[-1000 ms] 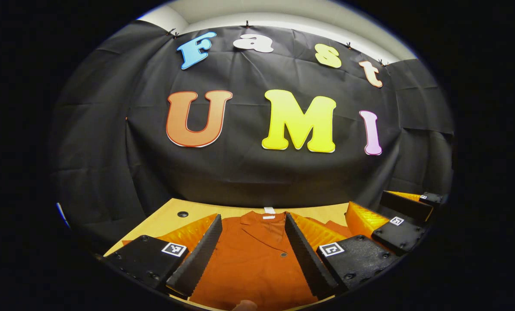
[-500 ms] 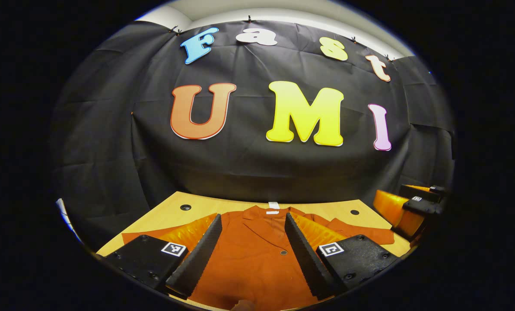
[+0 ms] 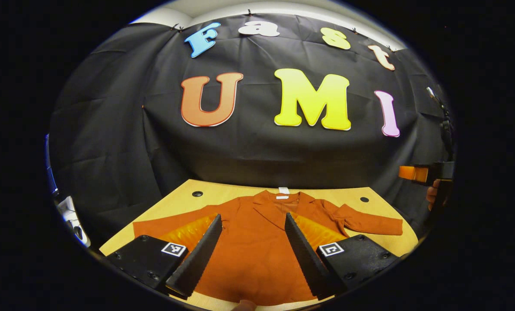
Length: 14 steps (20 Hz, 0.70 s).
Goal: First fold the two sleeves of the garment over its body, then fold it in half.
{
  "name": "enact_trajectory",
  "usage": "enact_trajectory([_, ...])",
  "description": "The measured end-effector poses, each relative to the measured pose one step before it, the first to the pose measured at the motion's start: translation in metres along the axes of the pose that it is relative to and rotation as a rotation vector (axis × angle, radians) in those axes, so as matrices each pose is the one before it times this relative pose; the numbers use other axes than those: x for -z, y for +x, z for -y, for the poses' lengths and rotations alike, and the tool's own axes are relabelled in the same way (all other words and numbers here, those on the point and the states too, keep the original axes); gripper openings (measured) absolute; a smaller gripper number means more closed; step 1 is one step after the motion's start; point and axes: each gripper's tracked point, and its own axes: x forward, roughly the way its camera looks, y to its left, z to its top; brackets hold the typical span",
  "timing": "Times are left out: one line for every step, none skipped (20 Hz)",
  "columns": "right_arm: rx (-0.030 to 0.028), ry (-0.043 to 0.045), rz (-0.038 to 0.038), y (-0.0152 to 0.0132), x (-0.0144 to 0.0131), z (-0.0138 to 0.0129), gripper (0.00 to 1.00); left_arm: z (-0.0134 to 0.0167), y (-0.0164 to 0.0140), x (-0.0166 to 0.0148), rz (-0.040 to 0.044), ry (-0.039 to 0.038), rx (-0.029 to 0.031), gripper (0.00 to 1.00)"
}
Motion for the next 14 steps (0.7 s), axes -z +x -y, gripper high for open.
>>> enact_trajectory([0.01924, -0.00693, -0.02155, 0.00920, 0.00537, 0.01472, 0.94, 0.00322, -0.00024, -0.00108, -0.00339, -0.00507, -0.00646, 0.95])
enact_trajectory([0.02239, -0.00787, -0.02195, 0.00872, 0.00625, 0.01497, 0.94, 0.00097, -0.00113, 0.00083, 0.00018, 0.00618, -0.00663, 0.95])
enact_trajectory([0.01510, -0.00474, -0.02389, 0.00996, 0.00691, 0.01407, 0.94, 0.00199, -0.00087, -0.00126, 0.00442, 0.01075, -0.00692, 0.95])
enact_trajectory([0.01348, -0.00273, -0.03031, 0.00884, 0.00863, 0.01283, 0.94, 0.00239, 0.00035, 0.00053, -0.00344, 0.00843, -0.00283, 0.95])
enact_trajectory([0.01767, -0.00014, -0.03606, 0.01041, 0.00896, 0.01388, 0.94, 0.00251, 0.00001, 0.00179, -0.00584, 0.00384, -0.00042, 0.95])
enact_trajectory([0.02365, 0.00722, -0.04455, 0.01089, 0.01152, 0.01539, 0.94, 0.00241, 0.00004, 0.00226, -0.01173, 0.00362, -0.00094, 0.95])
enact_trajectory([0.03995, 0.00060, -0.05142, 0.01177, 0.01129, 0.02003, 0.94, 0.00157, -0.00005, 0.00368, -0.01401, 0.00525, -0.00141, 0.95])
enact_trajectory([0.04198, -0.00113, -0.05441, 0.01236, 0.01308, 0.01957, 0.94, 0.00451, -0.00118, 0.00522, -0.01757, 0.00173, 0.00034, 0.96])
enact_trajectory([0.03053, 0.00962, -0.06193, 0.01249, 0.01302, 0.01998, 0.93, 0.00364, -0.00049, 0.00399, -0.02365, -0.00325, 0.00457, 0.96])
enact_trajectory([0.01105, 0.02858, -0.06299, 0.01458, 0.01123, 0.01239, 0.94, 0.00241, -0.00186, 0.00470, -0.01963, -0.00205, 0.00250, 0.96])
enact_trajectory([-0.00498, 0.03652, -0.07585, 0.01425, 0.01215, 0.00814, 0.94, 0.00147, -0.00195, 0.00225, -0.00982, -0.00274, -0.00150, 0.96])
enact_trajectory([-0.01157, 0.03510, -0.08989, 0.01316, 0.01399, 0.00826, 0.94, 0.00137, -0.00005, -0.00015, -0.00286, 0.00085, -0.00285, 0.96])
enact_trajectory([-0.01154, 0.04142, -0.08501, 0.01223, 0.01277, 0.00729, 0.94, 0.00035, -0.00032, 0.00142, -0.00450, 0.00762, -0.00682, 0.96])
enact_trajectory([0.00281, 0.04209, -0.08384, 0.01291, 0.01010, 0.00883, 0.94, -0.00186, -0.00009, 0.00360, -0.00683, 0.00707, -0.00776, 0.95])
